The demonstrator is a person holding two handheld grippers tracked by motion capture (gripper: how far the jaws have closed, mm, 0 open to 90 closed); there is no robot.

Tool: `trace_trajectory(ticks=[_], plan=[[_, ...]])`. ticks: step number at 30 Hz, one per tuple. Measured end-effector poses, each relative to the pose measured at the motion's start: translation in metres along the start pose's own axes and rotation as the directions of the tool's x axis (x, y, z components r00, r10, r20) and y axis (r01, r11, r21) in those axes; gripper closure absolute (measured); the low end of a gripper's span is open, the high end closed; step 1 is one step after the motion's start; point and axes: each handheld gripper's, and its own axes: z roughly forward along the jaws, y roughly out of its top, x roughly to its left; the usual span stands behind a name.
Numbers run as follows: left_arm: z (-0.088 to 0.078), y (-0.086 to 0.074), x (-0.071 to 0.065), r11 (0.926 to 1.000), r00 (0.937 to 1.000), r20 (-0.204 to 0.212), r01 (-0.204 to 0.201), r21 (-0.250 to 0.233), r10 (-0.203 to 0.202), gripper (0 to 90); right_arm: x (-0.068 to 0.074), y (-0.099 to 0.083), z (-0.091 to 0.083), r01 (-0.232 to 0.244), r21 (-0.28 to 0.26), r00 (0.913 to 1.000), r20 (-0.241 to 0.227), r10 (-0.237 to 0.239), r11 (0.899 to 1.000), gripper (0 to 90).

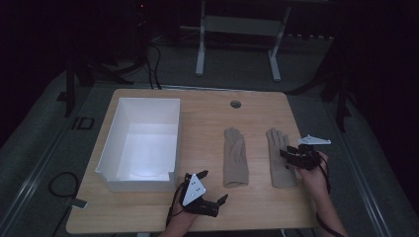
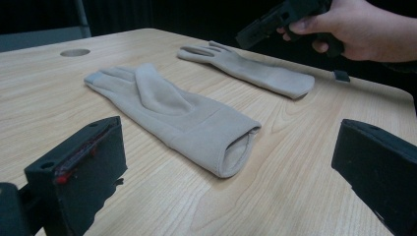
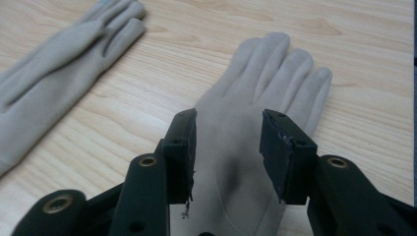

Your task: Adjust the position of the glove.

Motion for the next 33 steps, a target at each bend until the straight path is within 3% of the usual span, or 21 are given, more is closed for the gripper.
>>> trace_trajectory(ticks=[7, 11, 17, 25, 33], plan=[[0.000, 0.000, 0.000, 1.0000, 1.0000, 0.001, 0.002, 0.000, -0.002, 0.2, -0.003, -0.009, 0.012, -0.039, 0.001, 0.9992, -0.007, 0.039, 0.999, 56.0], [0.000, 0.000, 0.000, 1.0000, 1.0000, 0.003, -0.001, -0.001, 0.001, 0.2, -0.001, -0.022, 0.026, -0.068, 0.002, 0.9975, 0.019, 0.068, 0.998, 56.7], [0.000, 0.000, 0.000, 1.0000, 1.0000, 0.002, -0.004, 0.000, 0.004, 0.2, 0.005, -0.026, 0.026, -0.061, -0.025, 0.9952, 0.075, 0.062, 0.998, 76.4], [0.000, 0.000, 0.000, 1.0000, 1.0000, 0.001, 0.000, 0.000, 0.000, 0.2, 0.011, -0.018, 0.021, -0.123, -0.028, 0.9868, 0.103, 0.125, 0.992, 83.6], [0.000, 0.000, 0.000, 1.0000, 1.0000, 0.001, 0.001, 0.000, -0.001, 0.2, 0.022, 0.011, -0.002, -0.158, -0.098, 0.9781, 0.120, 0.170, 0.983, 83.8]])
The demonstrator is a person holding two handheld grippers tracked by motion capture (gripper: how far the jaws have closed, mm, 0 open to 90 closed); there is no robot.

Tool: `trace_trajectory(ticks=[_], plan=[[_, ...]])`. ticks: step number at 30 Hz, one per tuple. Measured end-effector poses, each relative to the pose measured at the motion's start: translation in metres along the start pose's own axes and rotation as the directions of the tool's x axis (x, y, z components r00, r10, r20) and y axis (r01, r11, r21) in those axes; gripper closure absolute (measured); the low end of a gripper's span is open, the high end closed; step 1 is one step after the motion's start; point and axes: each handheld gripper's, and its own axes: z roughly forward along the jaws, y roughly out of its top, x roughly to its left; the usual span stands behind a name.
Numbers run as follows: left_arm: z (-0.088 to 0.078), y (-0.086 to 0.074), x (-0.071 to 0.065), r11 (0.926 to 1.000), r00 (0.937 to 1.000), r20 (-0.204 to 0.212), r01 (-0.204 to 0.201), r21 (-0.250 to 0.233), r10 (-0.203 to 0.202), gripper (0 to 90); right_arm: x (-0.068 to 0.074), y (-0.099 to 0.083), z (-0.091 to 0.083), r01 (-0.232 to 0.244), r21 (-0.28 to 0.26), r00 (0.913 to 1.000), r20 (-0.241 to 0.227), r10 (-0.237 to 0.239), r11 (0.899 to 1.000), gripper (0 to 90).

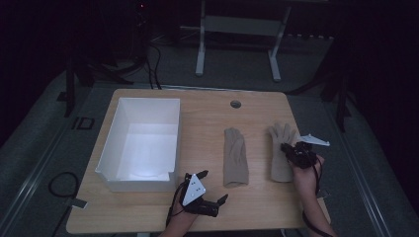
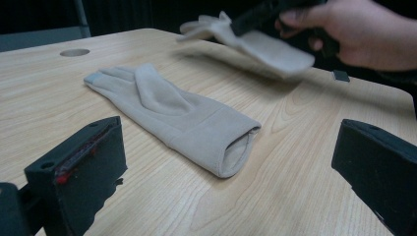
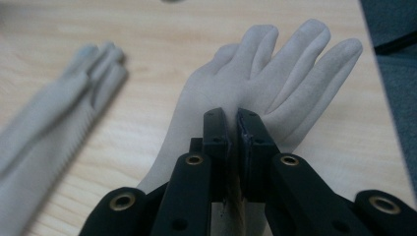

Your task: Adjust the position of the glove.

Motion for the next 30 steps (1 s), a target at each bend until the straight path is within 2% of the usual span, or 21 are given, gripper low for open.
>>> trace_trajectory(ticks=[8, 10, 11, 12, 13, 18, 19, 20, 21, 22, 23, 24, 25, 26, 27, 28, 29, 30], plan=[[0.000, 0.000, 0.000, 1.0000, 1.0000, -0.001, 0.003, -0.002, -0.003, 0.2, 0.016, 0.032, -0.020, -0.013, -0.060, 0.9999, -0.003, 0.013, 0.998, 83.7], [0.000, 0.000, 0.000, 1.0000, 1.0000, -0.001, 0.004, -0.002, -0.004, 0.2, 0.019, 0.035, -0.022, -0.018, -0.066, 0.9998, -0.006, 0.017, 0.998, 83.7], [0.000, 0.000, 0.000, 1.0000, 1.0000, -0.001, 0.001, -0.001, -0.001, 0.2, 0.028, 0.043, -0.026, -0.012, -0.079, 0.9998, -0.016, 0.011, 0.997, 83.7], [0.000, 0.000, 0.000, 1.0000, 1.0000, -0.001, 0.001, -0.001, -0.001, 0.2, 0.028, 0.043, -0.026, -0.012, -0.079, 0.9998, -0.016, 0.011, 0.997, 83.7], [0.000, 0.000, 0.000, 1.0000, 1.0000, -0.001, 0.002, -0.001, -0.002, 0.2, 0.035, 0.048, -0.027, -0.009, -0.086, 0.9996, -0.028, 0.006, 0.996, 83.8], [0.000, 0.000, 0.000, 1.0000, 1.0000, -0.001, 0.000, -0.002, 0.000, 0.2, 0.049, 0.053, -0.025, -0.012, -0.090, 0.9987, -0.049, 0.008, 0.996, 83.8], [0.000, 0.000, 0.000, 1.0000, 1.0000, -0.001, 0.001, -0.002, -0.001, 0.2, 0.057, 0.055, -0.023, -0.006, -0.091, 0.9982, -0.061, 0.001, 0.996, 83.7], [0.000, 0.000, 0.000, 1.0000, 1.0000, -0.001, 0.001, -0.002, -0.001, 0.2, 0.057, 0.055, -0.023, -0.006, -0.091, 0.9982, -0.061, 0.001, 0.996, 83.7], [0.000, 0.000, 0.000, 1.0000, 1.0000, 0.000, 0.001, -0.001, -0.001, 0.2, 0.066, 0.056, -0.019, -0.003, -0.088, 0.9973, -0.074, -0.004, 0.996, 83.7], [0.000, 0.000, 0.000, 1.0000, 1.0000, 0.000, 0.001, -0.001, -0.001, 0.2, 0.066, 0.056, -0.019, -0.003, -0.088, 0.9973, -0.074, -0.004, 0.996, 83.7], [0.000, 0.000, 0.000, 1.0000, 1.0000, 0.000, 0.000, 0.000, 0.000, 0.2, 0.075, 0.056, -0.016, -0.002, -0.084, 0.9963, -0.086, -0.005, 0.997, 83.7], [0.000, 0.000, 0.000, 1.0000, 1.0000, 0.000, 0.000, 0.000, 0.000, 0.2, 0.075, 0.056, -0.016, -0.002, -0.084, 0.9963, -0.086, -0.005, 0.997, 83.7], [0.000, 0.000, 0.000, 1.0000, 1.0000, 0.000, 0.001, -0.001, -0.001, 0.2, 0.085, 0.057, -0.012, -0.004, -0.078, 0.9951, -0.099, -0.004, 0.997, 83.7], [0.000, 0.000, 0.000, 1.0000, 1.0000, 0.000, 0.001, -0.001, -0.001, 0.2, 0.085, 0.057, -0.012, -0.004, -0.078, 0.9951, -0.099, -0.004, 0.997, 83.7], [0.000, 0.000, 0.000, 1.0000, 1.0000, 0.000, -0.001, 0.000, 0.001, 0.2, 0.095, 0.058, -0.009, 0.004, -0.074, 0.9940, -0.108, -0.012, 0.997, 83.7], [0.000, 0.000, 0.000, 1.0000, 1.0000, 0.000, -0.001, 0.000, 0.001, 0.2, 0.095, 0.058, -0.009, 0.004, -0.074, 0.9940, -0.108, -0.012, 0.997, 83.7], [0.000, 0.000, 0.000, 1.0000, 1.0000, 0.001, -0.002, 0.000, 0.002, 0.2, 0.104, 0.058, -0.004, 0.018, -0.069, 0.9925, -0.119, -0.027, 0.997, 83.7], [0.000, 0.000, 0.000, 1.0000, 1.0000, 0.001, -0.002, 0.000, 0.002, 0.2, 0.104, 0.058, -0.004, 0.018, -0.069, 0.9925, -0.119, -0.027, 0.997, 83.7]])
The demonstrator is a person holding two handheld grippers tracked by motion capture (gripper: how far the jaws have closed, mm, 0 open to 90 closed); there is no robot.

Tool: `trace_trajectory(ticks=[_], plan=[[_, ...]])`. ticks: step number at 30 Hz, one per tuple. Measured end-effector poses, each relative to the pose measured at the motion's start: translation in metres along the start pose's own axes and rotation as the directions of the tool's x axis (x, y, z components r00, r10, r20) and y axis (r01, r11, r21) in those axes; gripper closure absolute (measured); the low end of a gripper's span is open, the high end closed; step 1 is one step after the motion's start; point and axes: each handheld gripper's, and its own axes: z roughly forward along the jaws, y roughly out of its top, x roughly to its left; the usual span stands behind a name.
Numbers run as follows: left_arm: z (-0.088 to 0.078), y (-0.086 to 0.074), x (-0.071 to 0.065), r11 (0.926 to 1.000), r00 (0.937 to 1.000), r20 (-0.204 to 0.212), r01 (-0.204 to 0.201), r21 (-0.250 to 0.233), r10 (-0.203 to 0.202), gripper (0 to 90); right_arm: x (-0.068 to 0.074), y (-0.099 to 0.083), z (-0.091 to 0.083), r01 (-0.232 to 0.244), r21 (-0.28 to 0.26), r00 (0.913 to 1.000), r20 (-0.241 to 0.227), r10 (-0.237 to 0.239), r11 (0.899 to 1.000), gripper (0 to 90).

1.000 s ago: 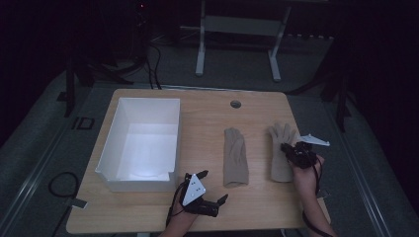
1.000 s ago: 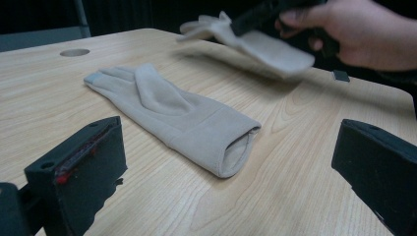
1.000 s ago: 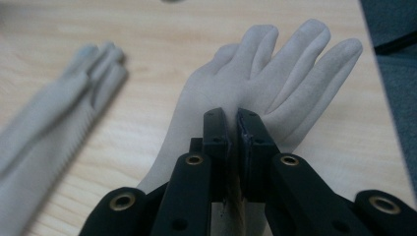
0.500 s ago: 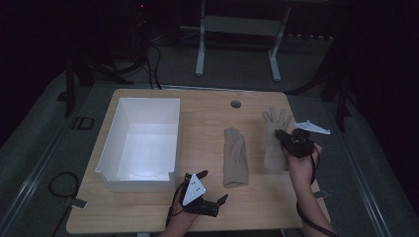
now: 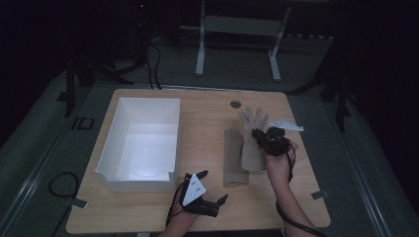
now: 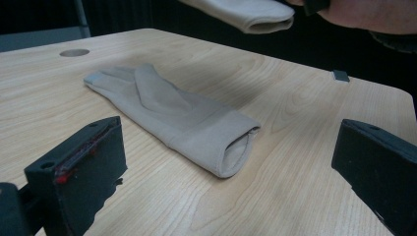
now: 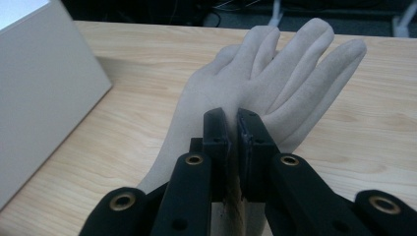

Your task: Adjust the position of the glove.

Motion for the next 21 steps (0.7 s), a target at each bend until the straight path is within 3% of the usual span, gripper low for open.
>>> trace_trajectory(ticks=[1, 7, 21], plan=[[0.000, 0.000, 0.000, 1.0000, 1.0000, 0.001, -0.001, -0.001, 0.001, 0.2, 0.008, 0.000, 0.005, 0.004, 0.005, 1.0000, -0.001, -0.004, 1.000, 83.7], [0.000, 0.000, 0.000, 1.0000, 1.0000, 0.003, -0.001, -0.002, 0.001, 0.2, 0.021, -0.006, 0.018, 0.015, 0.028, 0.9998, -0.013, -0.014, 1.000, 83.7], [0.000, 0.000, 0.000, 1.0000, 1.0000, 0.004, 0.000, -0.002, 0.000, 0.2, 0.027, -0.039, 0.049, 0.000, 0.118, 1.0000, -0.001, 0.000, 0.993, 83.5]])
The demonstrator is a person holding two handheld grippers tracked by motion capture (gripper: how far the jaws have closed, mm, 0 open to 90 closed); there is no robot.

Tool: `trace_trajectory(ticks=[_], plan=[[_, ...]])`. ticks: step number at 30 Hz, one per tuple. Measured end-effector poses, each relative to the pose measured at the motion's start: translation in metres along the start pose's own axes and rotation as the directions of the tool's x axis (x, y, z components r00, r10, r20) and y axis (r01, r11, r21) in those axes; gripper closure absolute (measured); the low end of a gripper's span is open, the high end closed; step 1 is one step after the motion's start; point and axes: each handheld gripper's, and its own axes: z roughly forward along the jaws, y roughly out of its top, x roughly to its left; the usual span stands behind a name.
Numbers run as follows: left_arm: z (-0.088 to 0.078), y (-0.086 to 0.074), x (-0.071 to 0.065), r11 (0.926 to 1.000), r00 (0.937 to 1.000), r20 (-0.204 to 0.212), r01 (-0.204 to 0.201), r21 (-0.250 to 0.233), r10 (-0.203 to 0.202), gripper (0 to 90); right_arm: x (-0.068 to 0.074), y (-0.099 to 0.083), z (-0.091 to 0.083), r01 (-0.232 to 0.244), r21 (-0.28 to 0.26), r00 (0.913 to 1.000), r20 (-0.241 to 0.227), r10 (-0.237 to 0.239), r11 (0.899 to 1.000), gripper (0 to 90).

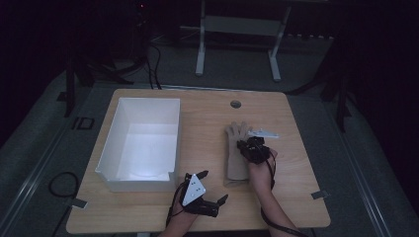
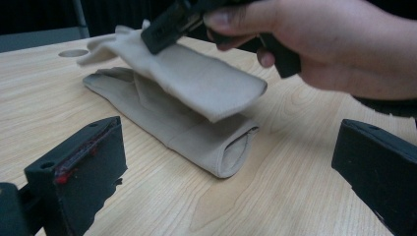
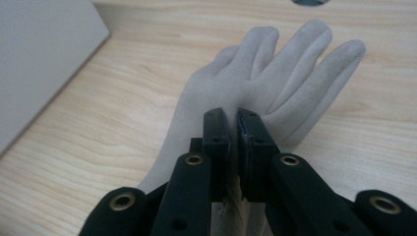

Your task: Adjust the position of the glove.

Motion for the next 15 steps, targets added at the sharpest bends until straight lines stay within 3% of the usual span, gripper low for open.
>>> trace_trajectory(ticks=[15], plan=[[0.000, 0.000, 0.000, 1.0000, 1.0000, 0.001, -0.001, 0.000, 0.001, 0.2, 0.001, -0.016, 0.017, 0.020, 0.053, 0.9996, -0.023, -0.019, 0.998, 78.7]])
